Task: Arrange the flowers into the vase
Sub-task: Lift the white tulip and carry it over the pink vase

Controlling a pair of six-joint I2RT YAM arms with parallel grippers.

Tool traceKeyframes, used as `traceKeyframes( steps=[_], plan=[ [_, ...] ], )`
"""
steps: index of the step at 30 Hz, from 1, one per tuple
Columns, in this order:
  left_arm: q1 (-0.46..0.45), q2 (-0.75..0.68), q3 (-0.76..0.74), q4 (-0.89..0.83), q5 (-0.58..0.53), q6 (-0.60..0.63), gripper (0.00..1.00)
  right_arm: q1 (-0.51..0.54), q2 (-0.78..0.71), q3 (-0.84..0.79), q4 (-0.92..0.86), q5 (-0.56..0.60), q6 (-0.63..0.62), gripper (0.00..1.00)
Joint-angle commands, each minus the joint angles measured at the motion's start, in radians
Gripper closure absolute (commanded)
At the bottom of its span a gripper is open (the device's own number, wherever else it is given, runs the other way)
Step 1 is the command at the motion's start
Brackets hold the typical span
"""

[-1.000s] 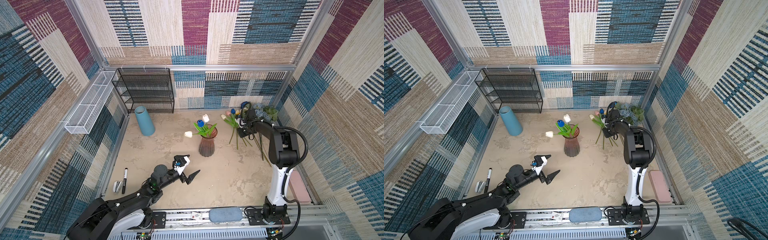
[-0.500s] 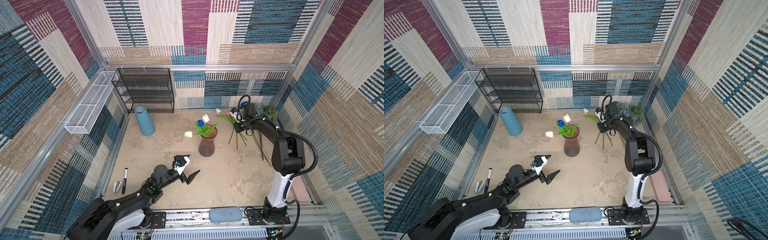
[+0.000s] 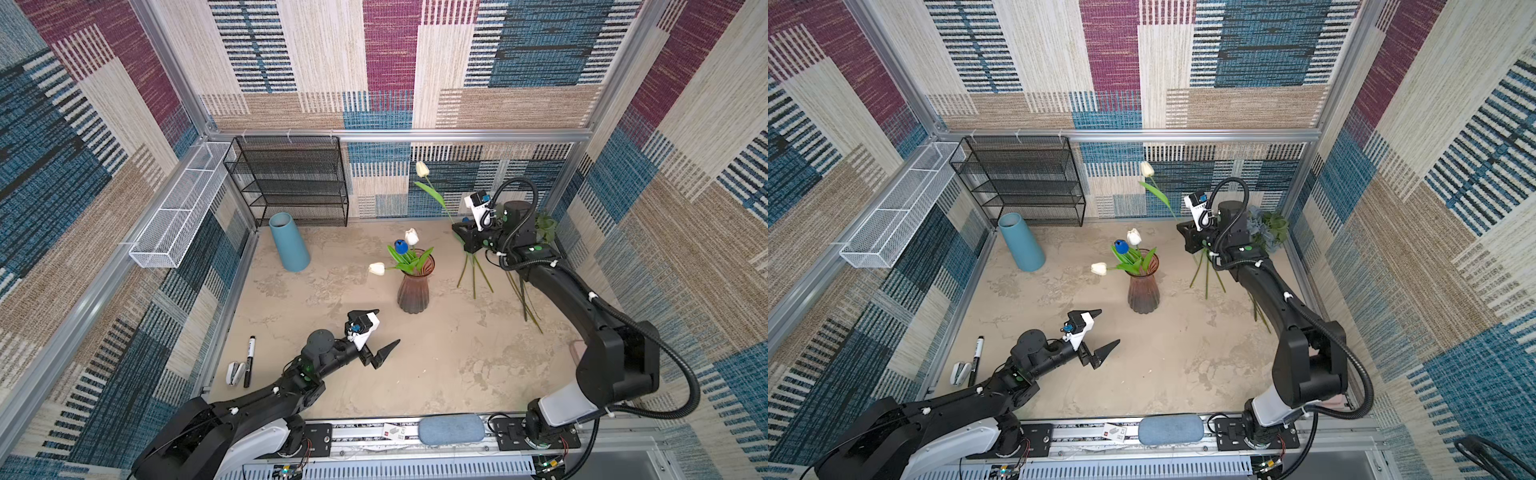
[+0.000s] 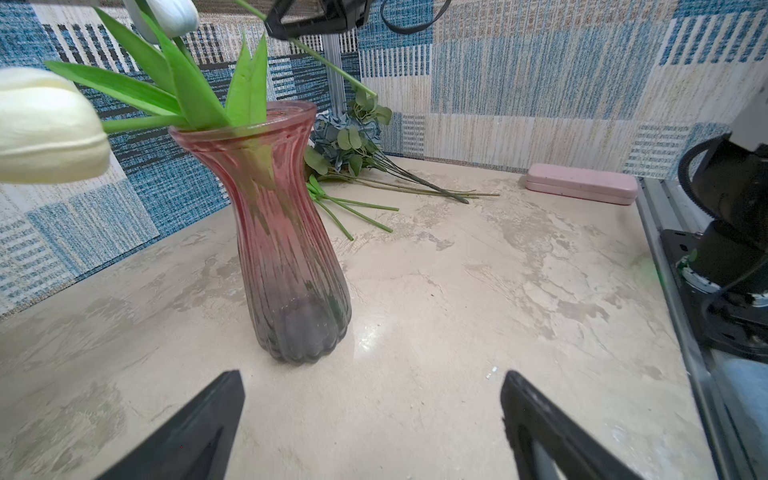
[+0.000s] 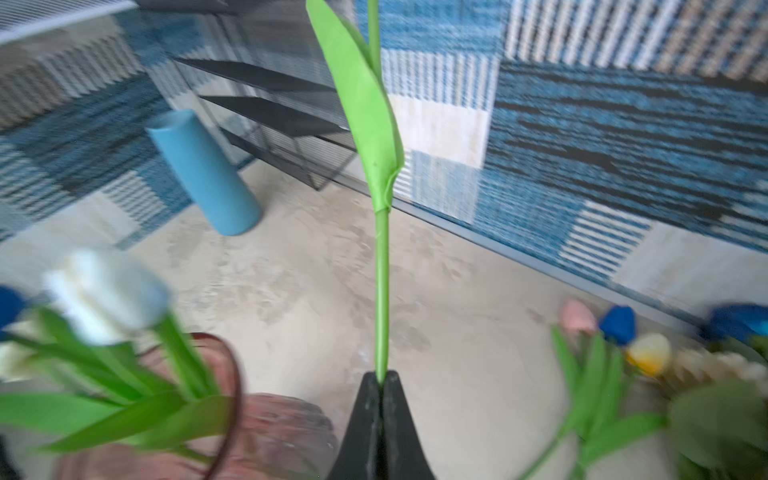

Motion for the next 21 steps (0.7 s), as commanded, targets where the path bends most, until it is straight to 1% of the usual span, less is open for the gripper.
traceKeyframes(
  steps=[1,3,4,5,8,11,13,16,21],
  plan=[
    [0.000,-0.009,-0.006,0.035,-0.003,0.018,0.01,0.031,-0.086,-0.094,0.450,-0.091,0.171,1.00],
    [0.000,-0.019,-0.010,0.034,-0.007,0.020,0.01,0.039,-0.135,-0.201,0.687,-0.102,0.286,1.00],
    [0.000,-0.021,-0.010,0.032,-0.007,0.020,0.01,0.042,-0.148,-0.243,0.812,-0.119,0.328,1.00],
    [0.000,-0.022,-0.010,0.031,-0.007,0.021,0.01,0.054,-0.160,-0.273,0.898,-0.122,0.355,1.00],
    [0.000,-0.017,-0.009,0.036,-0.004,0.019,0.01,0.094,-0.168,-0.313,1.041,-0.070,0.394,1.00],
    [0.000,-0.010,-0.007,0.037,0.000,0.017,0.01,0.141,-0.113,-0.371,1.261,-0.007,0.444,1.00],
    [0.000,-0.003,-0.006,0.045,0.003,0.017,0.01,0.155,-0.065,-0.373,1.343,0.007,0.469,1.00],
    [0.000,-0.005,-0.008,0.047,0.001,0.018,0.01,0.175,0.007,-0.370,1.434,0.032,0.461,1.00],
    [0.000,-0.025,-0.007,0.016,-0.006,0.025,0.01,0.185,0.108,-0.338,1.436,0.027,0.408,1.00]
  ],
)
